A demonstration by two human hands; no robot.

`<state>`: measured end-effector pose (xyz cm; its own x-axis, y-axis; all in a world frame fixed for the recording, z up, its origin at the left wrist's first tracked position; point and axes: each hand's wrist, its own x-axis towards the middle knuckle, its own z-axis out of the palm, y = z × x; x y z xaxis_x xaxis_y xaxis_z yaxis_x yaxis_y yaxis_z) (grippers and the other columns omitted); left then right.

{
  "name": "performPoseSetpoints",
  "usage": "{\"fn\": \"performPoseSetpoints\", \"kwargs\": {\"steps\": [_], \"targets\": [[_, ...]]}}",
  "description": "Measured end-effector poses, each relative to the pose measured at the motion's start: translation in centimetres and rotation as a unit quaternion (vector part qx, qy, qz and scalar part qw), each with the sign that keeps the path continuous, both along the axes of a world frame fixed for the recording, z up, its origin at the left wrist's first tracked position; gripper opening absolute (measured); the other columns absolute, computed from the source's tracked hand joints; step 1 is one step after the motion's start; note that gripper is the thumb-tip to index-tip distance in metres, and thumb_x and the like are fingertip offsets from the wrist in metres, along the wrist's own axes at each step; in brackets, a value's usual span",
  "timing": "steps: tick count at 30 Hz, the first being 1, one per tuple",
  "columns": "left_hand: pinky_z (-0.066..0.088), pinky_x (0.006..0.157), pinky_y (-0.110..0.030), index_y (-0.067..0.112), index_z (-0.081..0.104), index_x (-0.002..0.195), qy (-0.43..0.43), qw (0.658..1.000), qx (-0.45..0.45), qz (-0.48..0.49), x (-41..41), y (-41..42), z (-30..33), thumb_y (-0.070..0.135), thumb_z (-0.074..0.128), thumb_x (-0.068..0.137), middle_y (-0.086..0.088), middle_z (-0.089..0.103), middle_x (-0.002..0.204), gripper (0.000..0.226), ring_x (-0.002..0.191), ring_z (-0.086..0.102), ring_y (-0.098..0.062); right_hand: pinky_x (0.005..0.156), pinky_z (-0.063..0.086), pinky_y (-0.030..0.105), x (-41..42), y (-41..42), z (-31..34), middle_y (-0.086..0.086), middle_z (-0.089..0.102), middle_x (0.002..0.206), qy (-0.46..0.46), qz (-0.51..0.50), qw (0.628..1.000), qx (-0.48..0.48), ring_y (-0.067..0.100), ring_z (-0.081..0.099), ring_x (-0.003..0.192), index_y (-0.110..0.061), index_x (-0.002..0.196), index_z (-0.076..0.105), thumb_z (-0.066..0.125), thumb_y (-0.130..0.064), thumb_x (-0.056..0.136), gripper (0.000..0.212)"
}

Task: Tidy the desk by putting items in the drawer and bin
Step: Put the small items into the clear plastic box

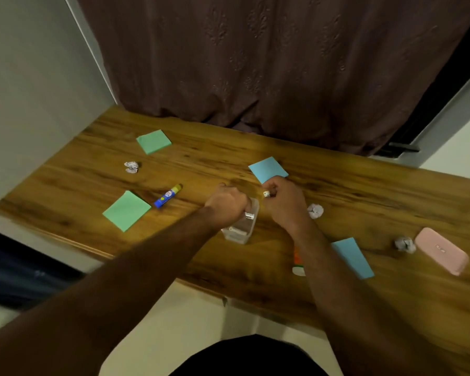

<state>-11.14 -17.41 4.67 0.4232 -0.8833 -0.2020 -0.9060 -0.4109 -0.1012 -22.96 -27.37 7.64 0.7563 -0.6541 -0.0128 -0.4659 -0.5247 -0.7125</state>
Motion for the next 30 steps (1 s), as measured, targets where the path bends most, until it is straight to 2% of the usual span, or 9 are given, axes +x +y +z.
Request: {"fn": "performPoseSetpoints", "kwargs": {"steps": [3,8,13,15,17,19,22,26,30], "targets": [[0.041,0.099,-0.04,0.022,0.065,0.114,-0.052,0.996,0.067,-0.008,-0.6,-0.8,-0.8,0.024,0.054,0.093,-0.002,0.067,0.117,0.024,0.108,0.059,-0.022,0.075,0.043,0.022,0.0,-0.2,0.2,0.004,0.064,0.117,-0.003,-0.018,1.0,0.006,0.018,0.06,0.108,-0.019,0.106,0.063,0.062,-0.003,0.083,0.028],[0.042,0.097,-0.041,0.02,0.06,0.119,-0.065,0.993,0.099,-0.031,-0.7,-1.0,-2.0,0.024,0.054,0.094,-0.005,0.064,0.12,0.026,0.11,0.059,-0.026,0.073,0.041,0.021,0.6,0.2,0.4,0.005,0.065,0.118,-0.003,-0.021,1.0,0.006,0.019,0.06,0.109,-0.019,0.108,0.063,0.063,-0.004,0.085,0.027],[0.04,0.1,-0.041,0.016,0.062,0.114,-0.021,0.995,0.093,0.0,-0.9,-1.0,-2.5,0.023,0.056,0.094,-0.004,0.064,0.119,0.022,0.113,0.059,-0.026,0.074,0.045,0.023,0.5,0.3,-0.3,0.004,0.066,0.111,0.003,-0.003,1.0,-0.002,0.018,0.061,0.103,-0.018,0.11,0.064,0.063,-0.004,0.085,0.028],[0.046,0.096,-0.036,0.017,0.065,0.11,0.021,0.998,0.05,0.013,-0.5,-0.9,-2.2,0.019,0.056,0.093,-0.002,0.066,0.115,0.019,0.106,0.062,-0.022,0.073,0.046,0.024,0.8,0.4,-0.6,0.003,0.066,0.108,0.009,-0.001,1.0,-0.005,0.016,0.061,0.099,-0.018,0.11,0.064,0.062,-0.004,0.085,0.028],[0.053,0.087,-0.033,0.024,0.07,0.104,0.08,0.996,-0.036,0.028,0.2,0.0,-2.1,0.017,0.056,0.091,0.003,0.071,0.109,0.02,0.096,0.066,-0.017,0.073,0.046,0.023,1.2,0.4,-0.6,0.002,0.066,0.108,0.016,0.005,1.0,-0.014,0.016,0.061,0.098,-0.019,0.11,0.064,0.062,-0.004,0.085,0.029],[0.055,0.08,-0.033,0.025,0.072,0.098,0.137,0.977,-0.152,0.062,0.8,1.3,-1.6,0.014,0.056,0.089,0.003,0.073,0.101,0.022,0.089,0.068,-0.017,0.074,0.045,0.023,1.8,0.7,-0.5,0.002,0.066,0.108,0.028,0.017,0.999,-0.03,0.016,0.06,0.1,-0.018,0.112,0.064,0.062,-0.005,0.085,0.03],[0.055,0.071,-0.035,0.021,0.072,0.091,0.158,0.942,-0.271,0.117,1.2,3.3,-1.1,0.01,0.054,0.087,0.002,0.073,0.091,0.021,0.08,0.067,-0.018,0.077,0.048,0.025,3.0,1.1,-0.3,0.003,0.067,0.109,0.044,0.048,0.996,-0.063,0.018,0.061,0.102,-0.016,0.113,0.063,0.063,-0.003,0.085,0.03],[0.054,0.071,-0.032,0.02,0.073,0.09,0.163,0.93,-0.29,0.157,1.0,4.3,-1.4,0.011,0.056,0.086,0.0,0.074,0.091,0.02,0.083,0.068,-0.02,0.08,0.047,0.032,5.4,2.4,-0.9,0.009,0.067,0.107,0.131,0.14,0.967,-0.17,0.026,0.062,0.103,-0.009,0.107,0.065,0.059,-0.002,0.087,0.023],[0.049,0.079,-0.029,0.018,0.073,0.094,0.178,0.921,-0.294,0.181,0.6,4.4,-1.6,0.011,0.056,0.085,-0.002,0.074,0.097,0.021,0.092,0.068,-0.022,0.079,0.046,0.035,6.3,3.6,-1.8,0.013,0.067,0.107,0.18,0.173,0.939,-0.237,0.029,0.062,0.1,-0.007,0.103,0.066,0.051,-0.008,0.094,0.018]]}}
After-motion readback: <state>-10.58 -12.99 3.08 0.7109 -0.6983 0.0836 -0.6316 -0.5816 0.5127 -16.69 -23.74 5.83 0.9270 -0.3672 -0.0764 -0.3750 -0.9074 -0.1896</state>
